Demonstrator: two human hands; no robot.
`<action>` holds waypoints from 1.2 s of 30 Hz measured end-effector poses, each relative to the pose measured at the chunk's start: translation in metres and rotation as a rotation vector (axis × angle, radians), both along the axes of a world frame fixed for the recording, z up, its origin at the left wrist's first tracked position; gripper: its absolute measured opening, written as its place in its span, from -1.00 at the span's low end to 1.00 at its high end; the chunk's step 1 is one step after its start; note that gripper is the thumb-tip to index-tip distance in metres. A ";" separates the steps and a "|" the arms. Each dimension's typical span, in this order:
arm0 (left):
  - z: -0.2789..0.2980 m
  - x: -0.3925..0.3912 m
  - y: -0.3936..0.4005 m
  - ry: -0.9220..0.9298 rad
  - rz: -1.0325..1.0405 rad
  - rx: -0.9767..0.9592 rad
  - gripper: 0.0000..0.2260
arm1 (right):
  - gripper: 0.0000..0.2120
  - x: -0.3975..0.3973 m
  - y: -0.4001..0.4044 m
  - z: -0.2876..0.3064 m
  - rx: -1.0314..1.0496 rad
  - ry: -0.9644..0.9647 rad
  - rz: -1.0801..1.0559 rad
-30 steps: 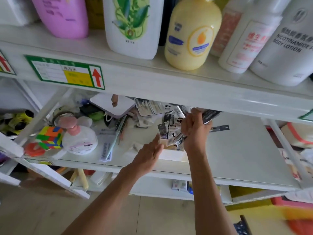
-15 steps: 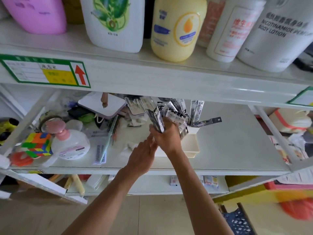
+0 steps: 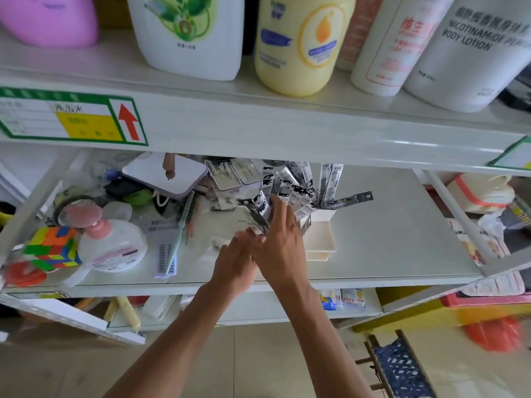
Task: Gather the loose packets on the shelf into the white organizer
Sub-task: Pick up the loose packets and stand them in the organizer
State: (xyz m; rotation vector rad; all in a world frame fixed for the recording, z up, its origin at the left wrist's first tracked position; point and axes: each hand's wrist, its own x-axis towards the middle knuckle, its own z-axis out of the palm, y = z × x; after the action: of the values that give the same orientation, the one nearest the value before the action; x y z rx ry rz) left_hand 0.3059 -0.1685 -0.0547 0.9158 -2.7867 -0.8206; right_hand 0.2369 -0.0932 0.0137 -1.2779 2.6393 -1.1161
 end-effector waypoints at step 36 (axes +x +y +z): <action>0.038 -0.108 0.049 0.353 0.838 -0.028 -0.13 | -0.71 -0.214 0.038 0.033 -0.112 0.161 0.121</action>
State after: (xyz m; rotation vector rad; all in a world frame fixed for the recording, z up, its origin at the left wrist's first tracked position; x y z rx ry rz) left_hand 0.1977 -0.1198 -0.0169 1.5658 -1.8337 -0.6893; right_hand 0.0228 -0.0555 0.0463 -1.5891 2.5968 -1.2071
